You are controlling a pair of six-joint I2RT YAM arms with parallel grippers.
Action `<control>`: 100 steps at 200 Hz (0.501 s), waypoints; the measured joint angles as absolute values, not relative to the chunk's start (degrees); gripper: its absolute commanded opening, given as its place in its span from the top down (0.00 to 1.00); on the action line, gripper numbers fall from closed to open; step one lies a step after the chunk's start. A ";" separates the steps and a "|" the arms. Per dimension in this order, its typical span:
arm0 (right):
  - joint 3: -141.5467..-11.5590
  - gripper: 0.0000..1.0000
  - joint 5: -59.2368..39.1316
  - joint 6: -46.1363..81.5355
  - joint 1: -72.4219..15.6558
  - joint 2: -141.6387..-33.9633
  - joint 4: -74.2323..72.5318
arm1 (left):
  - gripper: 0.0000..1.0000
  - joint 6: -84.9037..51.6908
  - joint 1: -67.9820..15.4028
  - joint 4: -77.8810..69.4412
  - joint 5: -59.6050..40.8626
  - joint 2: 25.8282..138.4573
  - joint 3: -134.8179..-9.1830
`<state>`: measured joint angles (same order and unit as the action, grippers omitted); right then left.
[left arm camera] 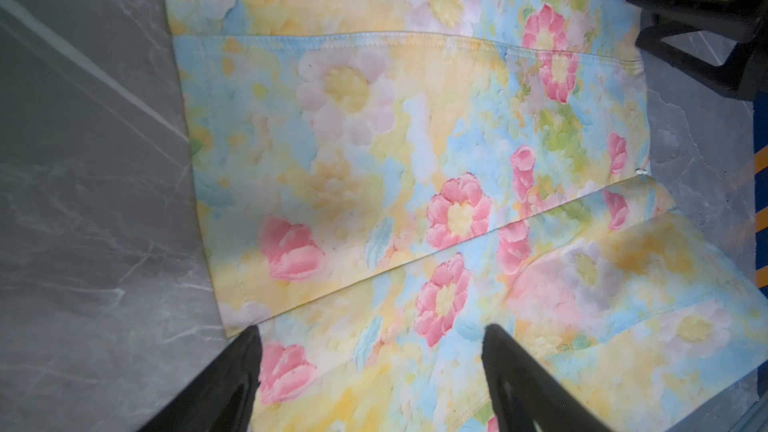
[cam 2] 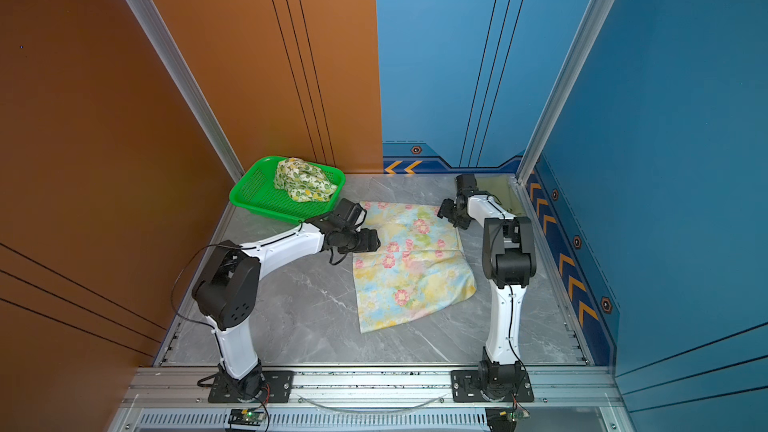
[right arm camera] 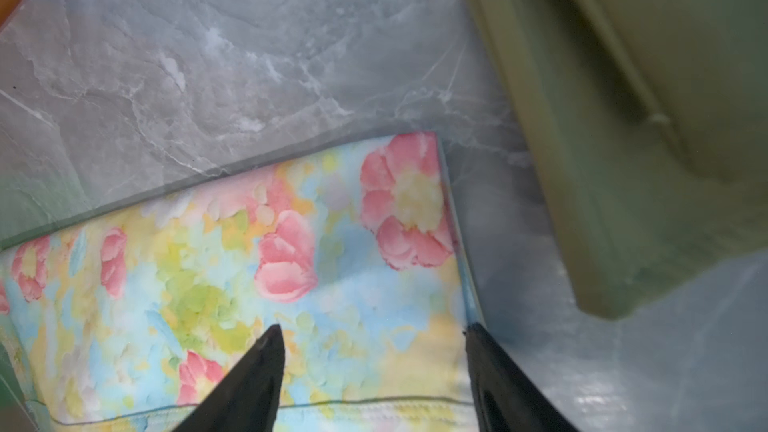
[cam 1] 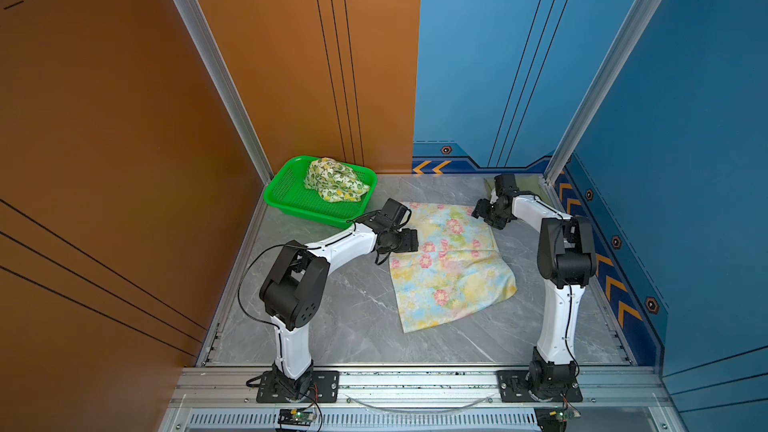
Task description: Fold and stack the skirts
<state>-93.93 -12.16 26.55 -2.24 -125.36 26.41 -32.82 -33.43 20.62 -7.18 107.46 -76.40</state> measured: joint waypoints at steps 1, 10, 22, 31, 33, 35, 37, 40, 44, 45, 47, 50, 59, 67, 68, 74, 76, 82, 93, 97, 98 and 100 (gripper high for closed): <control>-93.97 0.30 -12.19 26.52 -2.24 -125.43 26.41 | 0.16 -32.82 -33.43 20.62 -7.18 107.46 -76.40; -94.72 0.30 -12.40 26.37 -2.26 -125.93 26.41 | 0.16 -32.82 -33.36 20.62 -7.16 107.46 -76.40; -95.92 0.30 -12.97 26.35 -2.52 -126.82 26.39 | 0.16 -32.82 -33.26 20.62 -7.18 107.46 -76.40; -97.27 0.30 -13.47 26.37 -2.68 -127.70 26.26 | 0.15 -32.84 -33.01 20.62 -7.18 107.46 -76.40; -97.65 0.30 -13.61 26.37 -2.79 -128.01 26.15 | 0.15 -32.84 -33.01 20.62 -7.18 107.46 -76.40; -97.91 0.30 -13.67 26.37 -2.85 -128.20 26.13 | 0.15 -32.84 -32.99 20.62 -7.18 107.46 -76.40; -98.32 0.30 -13.72 26.37 -2.94 -128.44 26.04 | 0.16 -32.84 -32.97 20.62 -7.18 107.46 -76.40; -98.91 0.30 -13.91 26.39 -3.07 -128.92 25.87 | 0.15 -32.84 -32.93 20.62 -7.18 107.46 -76.40; -99.90 0.30 -14.04 26.41 -3.31 -129.51 25.71 | 0.15 -32.84 -32.86 20.62 -7.20 107.46 -76.40; -100.07 0.30 -14.13 26.44 -3.36 -129.67 25.65 | 0.16 -32.84 -32.82 20.62 -7.18 107.46 -76.40; -100.60 0.30 -14.28 26.50 -3.49 -130.10 25.56 | 0.16 -32.84 -32.77 20.62 -7.20 107.46 -76.40; -101.36 0.30 -14.39 26.57 -3.66 -130.54 25.41 | 0.15 -32.84 -32.71 20.62 -7.20 107.46 -76.40; -103.83 0.30 -15.00 26.89 -4.29 -132.33 24.67 | 0.15 -32.88 -32.51 20.62 -7.20 107.46 -76.38; -106.54 0.30 -15.53 27.18 -4.99 -134.26 24.10 | 0.16 -32.97 -32.29 20.60 -7.20 107.46 -76.34; -107.04 0.30 -15.68 27.27 -5.10 -134.63 24.05 | 0.16 -32.97 -32.27 20.60 -7.22 107.46 -76.34; -109.19 0.30 -16.14 27.44 -5.58 -136.11 23.55 | 0.16 -32.99 -32.14 20.62 -7.22 107.46 -76.25; -110.13 0.30 -16.36 27.59 -5.76 -136.68 23.51 | 0.15 -32.99 -32.08 20.62 -7.22 107.46 -76.23; -112.84 0.30 -16.88 27.99 -6.24 -138.47 23.24 | 0.16 -33.01 -31.92 20.62 -7.25 107.46 -76.16; -117.82 0.30 -18.06 28.53 -7.03 -141.71 22.57 | 0.16 -33.01 -31.81 20.62 -7.35 107.46 -76.09; -119.22 0.30 -18.39 28.77 -7.25 -142.65 22.39 | 0.15 -33.01 -31.75 20.62 -7.38 107.46 -76.09; -119.70 0.30 -18.50 28.75 -7.31 -142.96 22.28 | 0.15 -33.01 -31.73 20.62 -7.38 107.46 -76.09; -120.14 0.30 -18.57 28.84 -7.40 -143.22 22.22 | 0.15 -33.01 -31.68 20.62 -7.40 107.46 -76.09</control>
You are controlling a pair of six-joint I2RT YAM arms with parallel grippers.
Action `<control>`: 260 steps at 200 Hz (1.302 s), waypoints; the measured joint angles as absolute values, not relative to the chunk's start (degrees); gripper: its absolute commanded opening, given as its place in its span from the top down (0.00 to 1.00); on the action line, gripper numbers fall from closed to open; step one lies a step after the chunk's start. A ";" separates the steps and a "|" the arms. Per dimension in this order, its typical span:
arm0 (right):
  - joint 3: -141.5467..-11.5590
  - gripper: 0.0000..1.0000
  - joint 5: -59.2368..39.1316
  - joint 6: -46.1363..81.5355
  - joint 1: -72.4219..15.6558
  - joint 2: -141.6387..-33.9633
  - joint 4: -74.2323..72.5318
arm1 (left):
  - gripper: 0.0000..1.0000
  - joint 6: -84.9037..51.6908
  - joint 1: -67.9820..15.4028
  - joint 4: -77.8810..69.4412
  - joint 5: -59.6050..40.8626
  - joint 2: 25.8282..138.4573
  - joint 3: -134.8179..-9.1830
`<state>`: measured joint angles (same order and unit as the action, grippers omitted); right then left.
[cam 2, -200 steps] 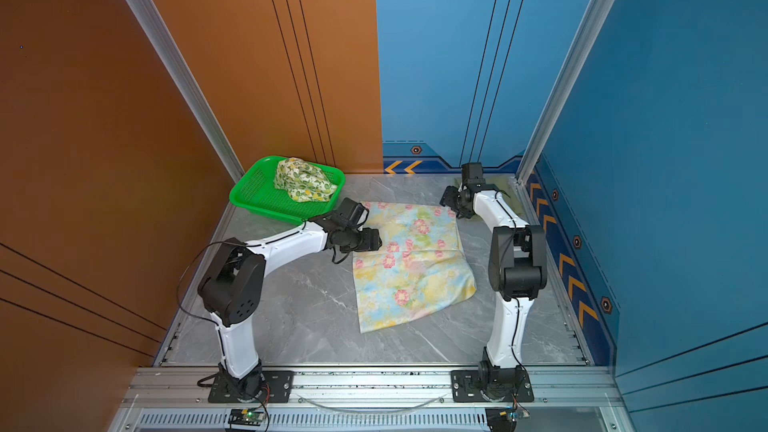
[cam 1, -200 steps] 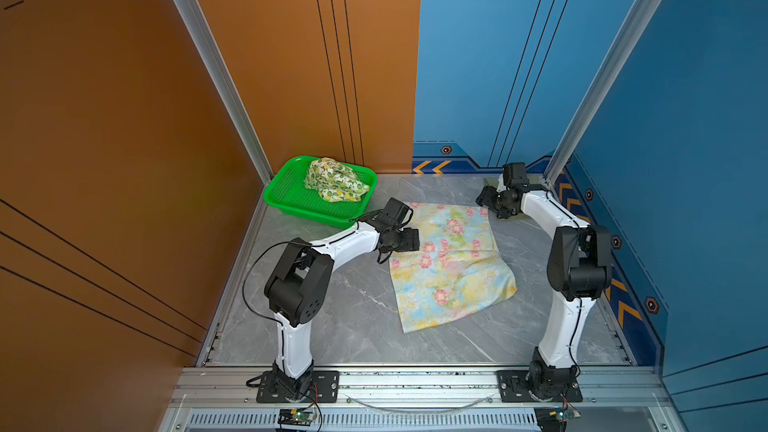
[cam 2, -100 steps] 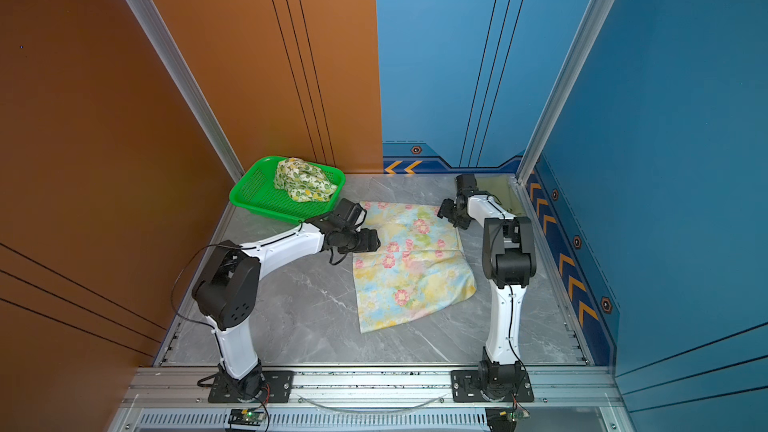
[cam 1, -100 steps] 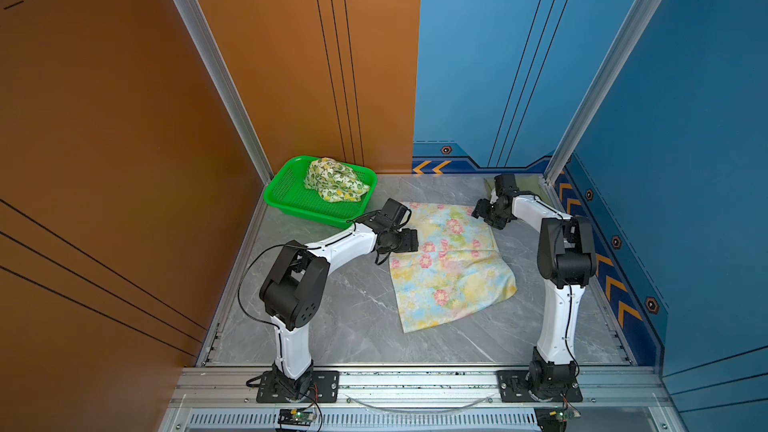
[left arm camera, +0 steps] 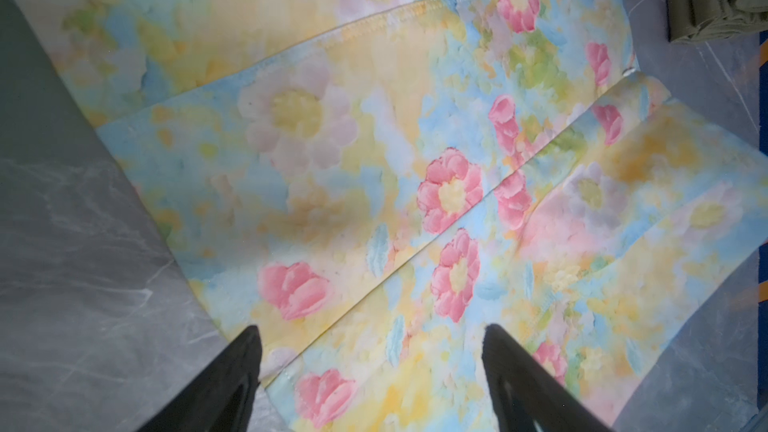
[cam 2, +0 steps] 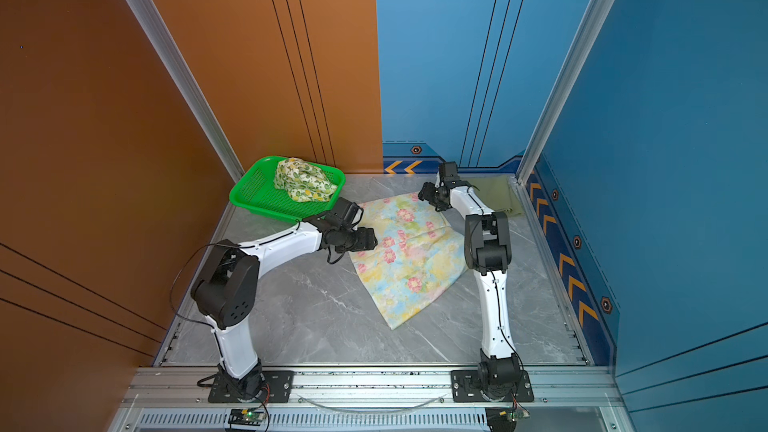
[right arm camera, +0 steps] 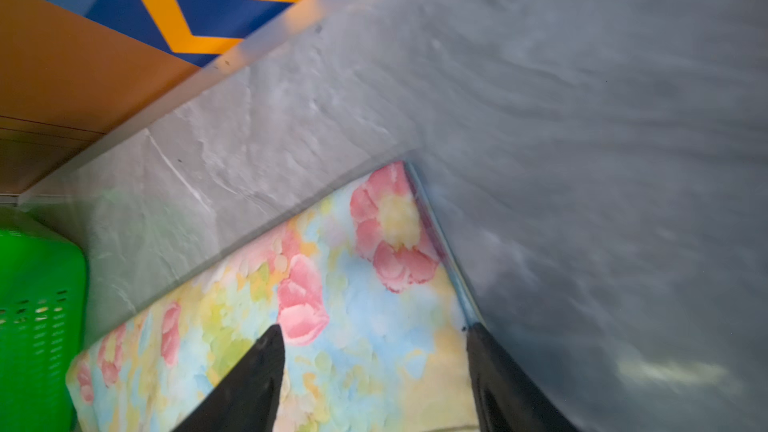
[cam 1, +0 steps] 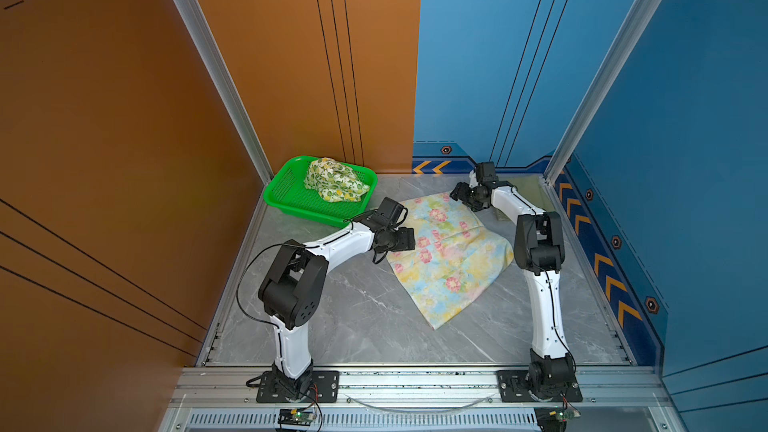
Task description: Fold and stack the skirts
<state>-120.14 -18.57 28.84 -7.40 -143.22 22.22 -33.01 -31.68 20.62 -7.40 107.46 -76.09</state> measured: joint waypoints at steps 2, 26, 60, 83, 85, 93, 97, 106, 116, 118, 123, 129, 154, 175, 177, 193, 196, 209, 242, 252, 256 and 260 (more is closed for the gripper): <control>-120.75 0.30 -18.81 28.95 -7.55 -143.59 22.11 | 0.15 -33.01 -31.64 20.62 -7.40 107.46 -76.09; -121.84 0.29 -19.55 28.95 -8.38 -143.63 21.93 | 0.15 -33.04 -31.55 20.62 -7.42 107.46 -76.09; -104.79 0.28 -18.09 28.88 -6.63 -129.21 22.26 | 0.16 -33.06 -32.08 20.38 -7.42 107.48 -76.07; -88.20 0.25 -15.53 28.82 -4.27 -113.80 22.48 | 0.15 -33.32 -32.71 20.14 -7.38 108.29 -76.40; -86.83 0.25 -15.25 28.75 -4.05 -112.46 22.48 | 0.15 -33.39 -32.82 20.10 -7.38 108.49 -76.53; -81.65 0.25 -14.28 28.73 -3.18 -107.39 22.04 | 0.15 -33.41 -33.28 20.01 -7.35 109.45 -77.10; -79.55 0.25 -14.02 28.71 -2.81 -105.54 21.91 | 0.15 -33.43 -33.47 20.01 -7.38 109.86 -77.45; -75.22 0.25 -13.23 28.71 -1.96 -101.51 21.93 | 0.15 -33.41 -34.11 19.90 -7.38 111.37 -78.48; -71.92 0.25 -12.93 28.73 -1.23 -99.18 21.85 | 0.15 -33.41 -34.83 19.86 -7.40 113.27 -79.85; -71.53 0.25 -12.86 28.73 -1.17 -99.00 21.85 | 0.15 -33.41 -34.98 19.81 -7.40 113.62 -80.16; -70.19 0.25 -12.75 28.75 -0.91 -98.52 21.80 | 0.15 -33.41 -35.33 19.75 -7.40 114.56 -80.82; -68.95 0.25 -12.60 28.82 -0.69 -98.43 21.82 | 0.15 -33.41 -35.70 19.57 -7.40 115.74 -81.62; -64.93 0.25 -11.35 29.43 -0.75 -99.46 22.46 | 0.15 -33.39 -36.51 18.96 -7.33 119.07 -84.03; -61.65 0.25 -9.28 30.09 -0.84 -99.20 23.05 | 0.15 -33.43 -36.73 18.09 -7.64 120.09 -85.32; -61.28 0.25 -9.06 30.15 -0.84 -99.11 23.14 | 0.15 -33.41 -36.73 18.00 -7.66 120.20 -85.34; -58.35 0.25 -7.35 30.55 -0.78 -97.41 24.25 | 0.15 -33.41 -36.71 17.47 -7.66 120.55 -85.58; -57.78 0.25 -7.05 30.74 -0.73 -96.92 24.45 | 0.15 -33.41 -36.71 17.45 -7.66 120.57 -85.58; -55.11 0.25 -5.54 31.16 -0.67 -93.86 25.58 | 0.15 -33.39 -36.67 17.39 -7.73 120.62 -85.58; -50.61 0.30 -3.07 31.79 0.23 -84.36 27.94 | 0.15 -33.32 -36.12 17.21 -8.23 120.66 -85.58; -50.17 0.30 -2.76 31.79 0.40 -82.15 28.23 | 0.15 -33.23 -35.90 17.15 -8.47 120.66 -85.58; -50.17 0.30 -2.76 31.77 0.40 -81.56 28.36 | 0.15 -33.23 -35.83 17.12 -8.56 120.66 -85.58; -50.17 0.30 -2.79 31.77 0.40 -80.99 28.38 | 0.15 -33.23 -35.77 17.15 -8.67 120.66 -85.58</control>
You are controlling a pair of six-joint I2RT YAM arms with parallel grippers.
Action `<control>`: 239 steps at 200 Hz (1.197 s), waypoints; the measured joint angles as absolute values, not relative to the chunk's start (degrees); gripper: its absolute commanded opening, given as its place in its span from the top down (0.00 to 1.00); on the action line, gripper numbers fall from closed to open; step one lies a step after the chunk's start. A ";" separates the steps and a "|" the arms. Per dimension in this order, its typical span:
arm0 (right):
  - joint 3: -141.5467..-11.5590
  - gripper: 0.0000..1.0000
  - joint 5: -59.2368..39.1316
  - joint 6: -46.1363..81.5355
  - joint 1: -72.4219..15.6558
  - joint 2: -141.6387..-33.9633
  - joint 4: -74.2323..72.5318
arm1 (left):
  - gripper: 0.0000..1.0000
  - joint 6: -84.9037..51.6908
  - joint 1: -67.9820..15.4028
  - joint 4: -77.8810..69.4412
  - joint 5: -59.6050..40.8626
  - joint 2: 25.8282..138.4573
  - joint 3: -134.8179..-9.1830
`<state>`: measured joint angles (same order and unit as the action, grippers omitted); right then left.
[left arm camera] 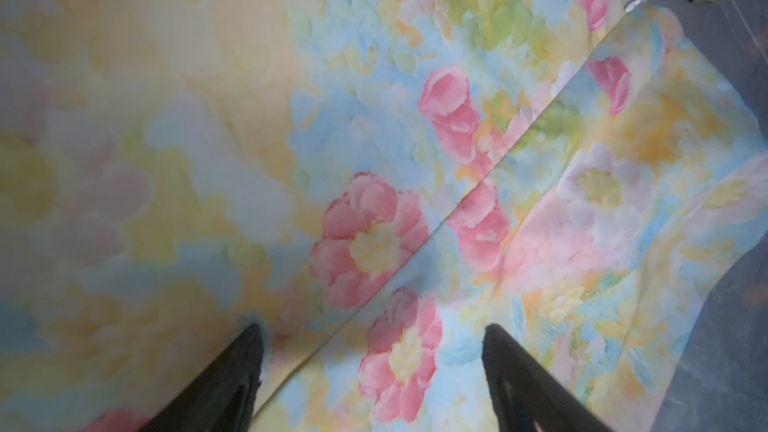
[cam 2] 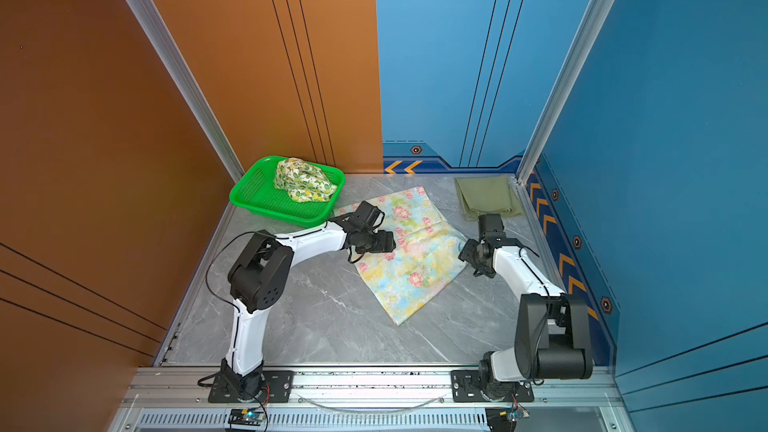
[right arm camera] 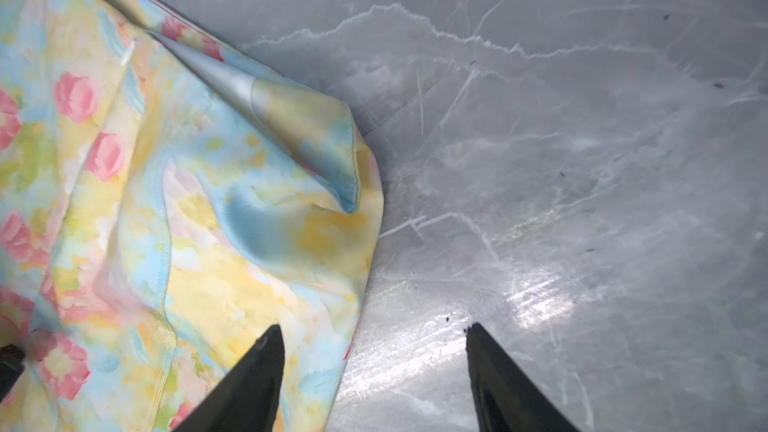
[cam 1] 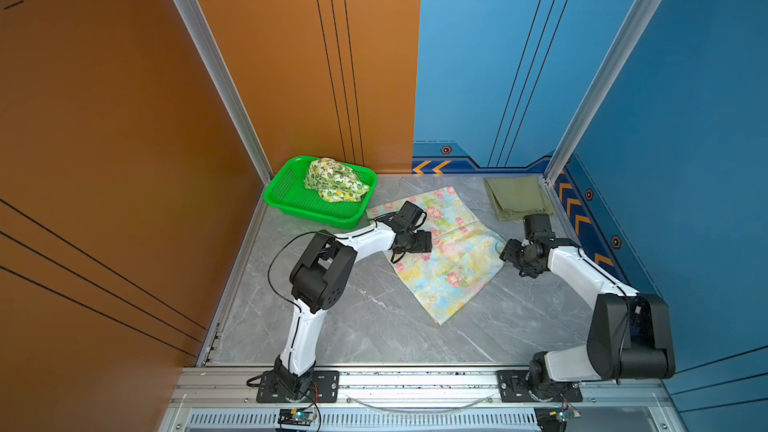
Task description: Fold and stack the skirts
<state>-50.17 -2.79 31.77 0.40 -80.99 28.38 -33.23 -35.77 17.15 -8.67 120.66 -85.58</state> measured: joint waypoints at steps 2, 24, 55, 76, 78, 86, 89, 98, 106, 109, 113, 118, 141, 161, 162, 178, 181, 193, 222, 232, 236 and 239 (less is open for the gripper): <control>-50.17 0.30 -2.79 31.75 0.40 -80.84 28.38 | 0.15 -33.21 -35.79 17.12 -8.69 120.66 -85.58; -51.05 0.29 -3.40 31.38 0.38 -81.01 28.49 | 0.15 -33.23 -36.14 17.17 -8.84 120.33 -85.30; -55.51 0.28 -4.27 30.22 0.36 -85.60 28.29 | 0.15 -33.43 -37.63 17.78 -7.94 115.92 -81.41; -58.94 0.27 -4.03 28.67 0.32 -89.65 27.66 | 0.15 -33.89 -39.83 17.93 -6.44 109.73 -77.17; -59.13 0.27 -4.03 28.62 0.32 -89.86 27.59 | 0.15 -33.91 -40.03 17.96 -6.33 109.08 -76.79; -60.10 0.27 -3.84 27.88 0.32 -91.33 27.24 | 0.15 -34.13 -41.01 17.85 -5.67 106.30 -74.98; -60.40 0.27 -3.77 27.59 0.27 -91.88 27.07 | 0.15 -34.35 -41.43 17.78 -5.39 105.30 -74.28; -61.32 0.27 -3.77 26.72 0.14 -93.45 26.70 | 0.15 -34.72 -42.50 17.78 -4.60 102.13 -72.12; -61.87 0.26 -3.79 26.09 -0.05 -94.74 26.13 | 0.15 -35.20 -43.46 17.80 -3.84 99.26 -70.00; -62.00 0.26 -3.79 25.63 -0.16 -95.13 25.89 | 0.15 -35.46 -43.79 17.76 -3.60 98.39 -69.28; -62.13 0.26 -3.81 25.28 -0.30 -95.59 25.65 | 0.15 -35.66 -44.21 17.85 -3.22 97.10 -68.23; -62.24 0.26 -3.84 24.75 -0.51 -96.14 25.32 | 0.15 -35.97 -44.73 17.82 -2.79 95.72 -66.94; -62.87 0.45 -4.73 21.80 -1.32 -98.32 24.62 | 0.15 -37.80 -46.68 17.87 -0.91 89.52 -59.81; -63.11 0.75 -6.17 20.12 -2.11 -99.50 24.05 | 0.15 -39.66 -47.37 18.70 0.27 85.56 -53.78; -63.09 0.77 -6.24 20.38 -2.20 -99.50 24.01 | 0.15 -39.83 -47.42 18.70 0.36 85.34 -53.36; -62.54 1.00 -6.85 19.84 -3.55 -99.07 23.62 | 0.15 -41.39 -47.66 19.46 1.23 83.02 -49.56; -62.26 1.00 -6.92 19.84 -4.01 -98.76 23.46 | 0.15 -41.65 -47.70 19.55 1.37 82.52 -48.95; -60.60 1.00 -7.40 20.64 -6.24 -96.90 23.38 | 0.10 -42.50 -47.70 20.34 1.93 80.34 -46.68; -55.24 1.00 -7.38 25.39 -15.68 -88.95 23.31 | 0.10 -43.86 -47.29 23.07 3.88 74.19 -44.03; -53.93 1.00 -7.22 27.27 -19.42 -86.54 23.09 | 0.10 -44.05 -46.83 23.83 4.27 72.27 -43.66; -53.45 1.00 -7.14 28.03 -20.73 -85.78 22.87 | 0.10 -44.10 -46.63 23.88 4.34 71.68 -43.48; -53.04 1.00 -7.07 28.64 -21.93 -85.03 22.83 | 0.10 -44.21 -46.39 23.99 4.43 71.13 -43.29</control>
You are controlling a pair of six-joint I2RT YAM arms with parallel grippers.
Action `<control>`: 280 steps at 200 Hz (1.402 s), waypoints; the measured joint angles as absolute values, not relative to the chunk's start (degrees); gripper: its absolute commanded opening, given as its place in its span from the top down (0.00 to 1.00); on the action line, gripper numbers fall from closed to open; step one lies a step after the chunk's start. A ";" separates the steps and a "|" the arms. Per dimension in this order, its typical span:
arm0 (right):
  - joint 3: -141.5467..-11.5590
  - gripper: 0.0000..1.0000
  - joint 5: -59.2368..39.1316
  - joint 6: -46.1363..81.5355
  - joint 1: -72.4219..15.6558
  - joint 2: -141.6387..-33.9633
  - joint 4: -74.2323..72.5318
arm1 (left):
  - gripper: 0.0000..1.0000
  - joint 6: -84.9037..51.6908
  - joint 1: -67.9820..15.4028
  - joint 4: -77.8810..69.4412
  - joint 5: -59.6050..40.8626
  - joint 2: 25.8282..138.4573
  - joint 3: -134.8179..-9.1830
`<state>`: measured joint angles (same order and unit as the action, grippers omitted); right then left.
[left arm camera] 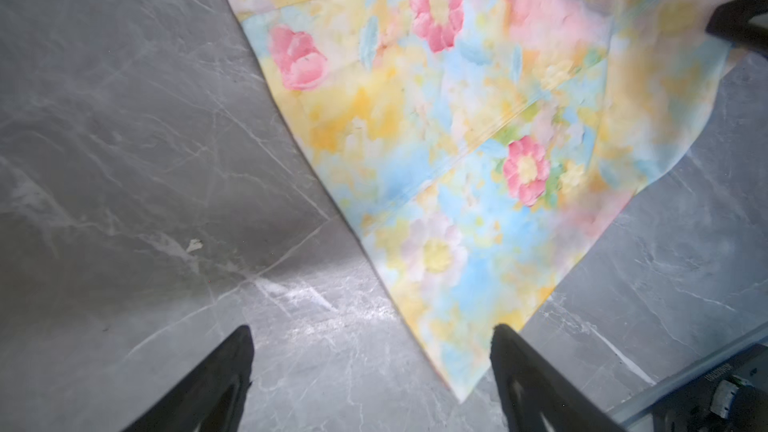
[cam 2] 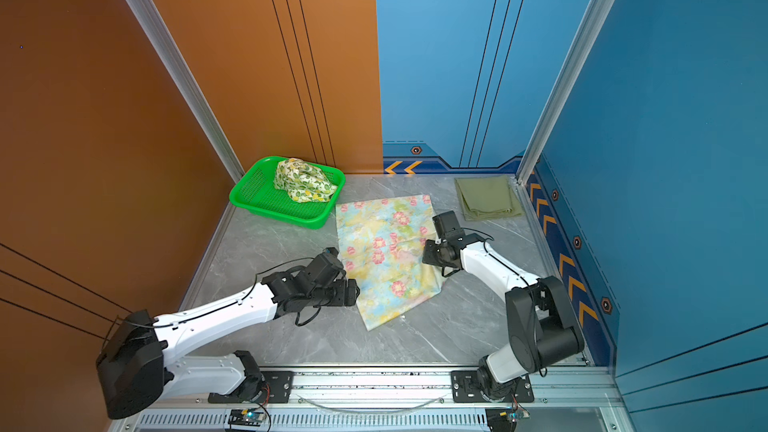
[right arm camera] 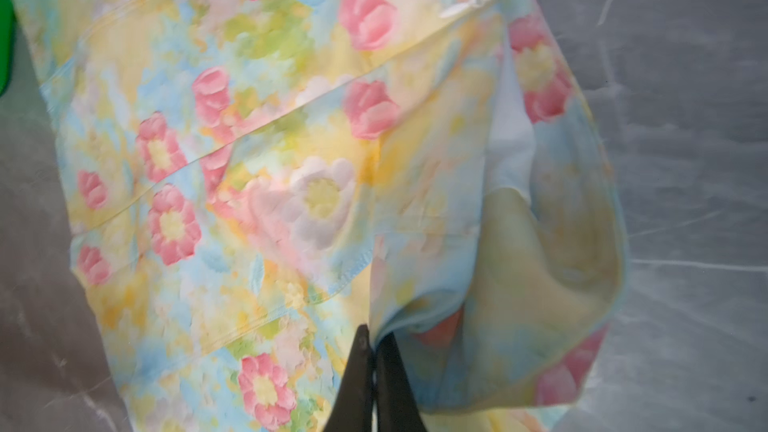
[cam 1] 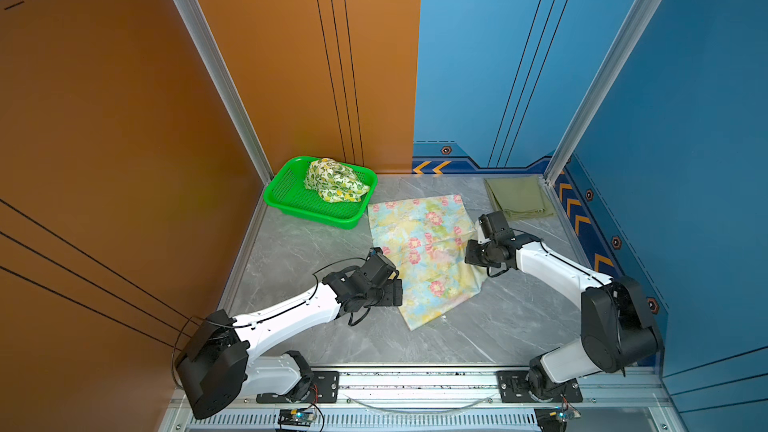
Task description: Fold and stack the skirts
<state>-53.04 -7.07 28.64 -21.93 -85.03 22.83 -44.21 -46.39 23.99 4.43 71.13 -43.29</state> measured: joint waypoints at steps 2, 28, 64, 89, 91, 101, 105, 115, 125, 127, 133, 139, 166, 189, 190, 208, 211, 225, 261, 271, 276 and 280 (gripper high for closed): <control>-52.88 1.00 -7.09 28.91 -22.41 -84.73 22.81 | 0.10 -44.27 -46.24 24.01 4.49 70.81 -43.13; -50.76 0.88 -5.98 31.79 -25.76 -80.25 23.00 | 0.11 -45.12 -44.91 24.62 4.84 67.66 -40.80; -48.62 0.36 -1.91 33.06 -21.56 -74.48 25.39 | 0.13 -47.44 -45.12 25.63 4.97 65.87 -37.60; -45.36 0.30 -0.10 33.61 -20.23 -69.58 27.20 | 0.20 -49.63 -46.15 26.44 5.34 64.29 -35.64; -45.04 0.30 -0.01 33.47 -20.23 -69.21 27.22 | 0.20 -49.60 -46.24 26.50 5.43 64.18 -35.53; -43.70 0.30 0.14 33.54 -20.18 -67.70 27.66 | 0.21 -50.57 -46.89 26.74 5.56 63.68 -34.76; -43.31 0.30 0.12 33.54 -20.18 -67.35 27.75 | 0.21 -50.92 -47.07 26.81 5.65 63.57 -34.57; -42.39 0.30 0.12 33.52 -20.16 -66.83 27.94 | 0.23 -51.90 -47.83 26.87 5.85 63.48 -34.04; -41.69 0.31 0.05 33.52 -20.05 -66.81 27.90 | 0.25 -52.84 -48.69 26.94 6.11 63.48 -33.71; -41.54 0.31 0.05 33.50 -20.03 -66.83 27.90 | 0.25 -52.90 -48.88 27.03 6.09 63.51 -33.69; -41.12 0.32 -0.10 33.50 -19.88 -66.85 27.92 | 0.25 -53.47 -49.54 27.03 6.15 63.59 -33.63; -40.73 0.32 -0.16 33.50 -19.73 -66.85 27.90 | 0.26 -54.08 -50.15 26.96 6.22 63.79 -33.63; -39.68 0.33 -1.76 33.28 -18.70 -67.57 27.38 | 0.31 -56.10 -51.77 25.02 6.20 65.69 -32.71; -39.29 0.34 -2.98 33.06 -17.76 -68.36 26.57 | 0.37 -57.78 -51.94 22.50 6.00 68.18 -31.48; -39.29 0.34 -3.03 33.06 -17.72 -68.38 26.55 | 0.38 -57.93 -51.99 22.44 6.00 68.34 -31.46; -39.07 0.35 -3.90 32.84 -16.73 -68.66 25.58 | 0.50 -58.63 -52.38 20.51 5.85 70.32 -31.33; -38.98 0.35 -4.10 32.82 -16.49 -68.71 25.30 | 0.54 -58.67 -52.42 20.12 5.80 70.63 -31.31; -38.46 0.37 -4.99 32.45 -15.66 -69.04 24.32 | 0.73 -59.02 -52.60 18.61 5.54 71.68 -31.16; -37.54 0.49 -8.93 31.07 -15.03 -70.57 21.23 | 1.00 -60.10 -52.62 16.01 5.15 72.97 -30.94; -37.45 0.57 -9.93 30.81 -15.14 -70.81 20.34 | 1.00 -60.03 -52.60 15.86 5.15 72.90 -30.83; -37.39 0.63 -10.46 30.37 -15.25 -70.91 19.84 | 1.00 -60.05 -52.56 15.86 5.15 72.77 -30.74; -37.30 0.68 -10.90 30.59 -15.35 -71.00 19.33 | 1.00 -60.05 -52.49 15.84 5.15 72.64 -30.63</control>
